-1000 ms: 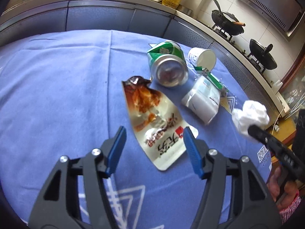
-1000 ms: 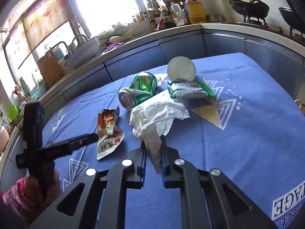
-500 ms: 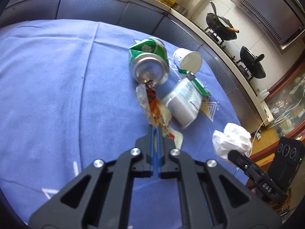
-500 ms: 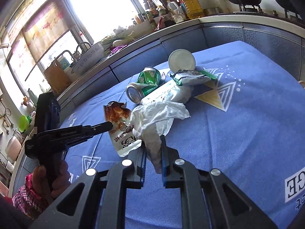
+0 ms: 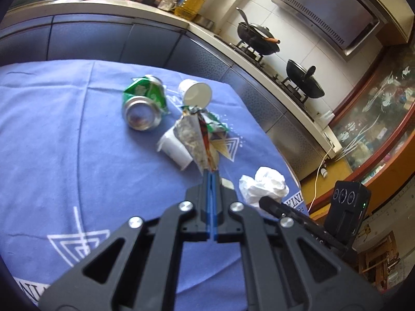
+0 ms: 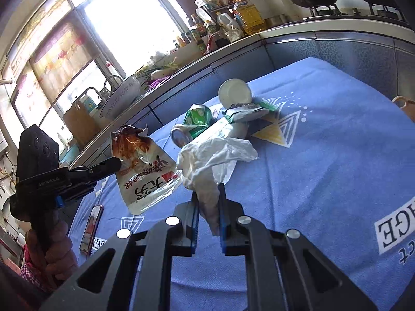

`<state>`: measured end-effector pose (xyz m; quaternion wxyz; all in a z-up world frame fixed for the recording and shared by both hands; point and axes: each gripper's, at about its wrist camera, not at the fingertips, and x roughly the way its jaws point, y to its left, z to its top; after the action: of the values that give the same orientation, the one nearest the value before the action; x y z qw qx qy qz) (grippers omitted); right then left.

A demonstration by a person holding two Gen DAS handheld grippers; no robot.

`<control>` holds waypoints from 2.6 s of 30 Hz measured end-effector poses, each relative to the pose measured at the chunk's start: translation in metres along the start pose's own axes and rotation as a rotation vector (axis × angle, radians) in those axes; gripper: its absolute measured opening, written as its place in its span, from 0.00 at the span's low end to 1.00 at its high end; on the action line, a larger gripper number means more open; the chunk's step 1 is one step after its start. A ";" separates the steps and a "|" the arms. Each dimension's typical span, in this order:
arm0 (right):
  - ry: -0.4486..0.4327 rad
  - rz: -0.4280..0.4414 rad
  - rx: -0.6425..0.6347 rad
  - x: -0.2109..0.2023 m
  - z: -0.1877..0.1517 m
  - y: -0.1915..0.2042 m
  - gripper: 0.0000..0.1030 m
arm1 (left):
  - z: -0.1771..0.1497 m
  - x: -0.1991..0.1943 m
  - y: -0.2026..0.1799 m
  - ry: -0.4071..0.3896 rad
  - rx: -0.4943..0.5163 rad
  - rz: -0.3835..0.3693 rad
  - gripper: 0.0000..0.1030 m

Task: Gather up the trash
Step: 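Carry the tissue and sauce packet over the beige basket with both tools, then open both tools to drop the tissue and sauce packet into the basket, then move both open tools back over the table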

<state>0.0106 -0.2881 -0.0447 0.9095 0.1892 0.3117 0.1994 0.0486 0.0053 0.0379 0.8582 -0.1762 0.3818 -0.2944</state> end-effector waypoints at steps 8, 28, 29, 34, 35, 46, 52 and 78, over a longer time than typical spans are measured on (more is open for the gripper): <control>-0.110 -0.108 0.121 -0.056 -0.001 -0.070 0.13 | 0.019 0.080 -0.090 0.101 0.165 -0.102 0.00; -0.277 -0.386 0.524 -0.147 0.013 -0.283 0.13 | 0.021 0.334 -0.298 0.341 0.452 -0.171 0.01; -0.265 -0.397 0.533 -0.147 0.017 -0.295 0.13 | 0.020 0.346 -0.303 0.351 0.461 -0.165 0.01; -0.194 -0.447 0.547 -0.138 0.032 -0.338 0.13 | 0.019 0.404 -0.325 0.384 0.492 -0.120 0.01; -0.174 -0.452 0.550 -0.135 0.033 -0.345 0.13 | 0.018 0.415 -0.327 0.394 0.492 -0.115 0.01; -0.056 -0.423 0.628 -0.111 0.029 -0.384 0.44 | -0.005 0.476 -0.325 0.511 0.503 -0.011 0.23; -0.111 -0.415 0.643 -0.122 0.024 -0.375 0.46 | -0.004 0.460 -0.313 0.513 0.478 -0.032 0.23; -0.014 -0.117 0.408 -0.039 0.032 -0.176 0.46 | -0.041 0.164 -0.100 0.216 0.432 0.118 0.23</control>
<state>0.0460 -0.4631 -0.0839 0.8646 0.3521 0.3499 0.0776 0.0687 -0.1796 -0.0261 0.8459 0.0665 0.4090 -0.3358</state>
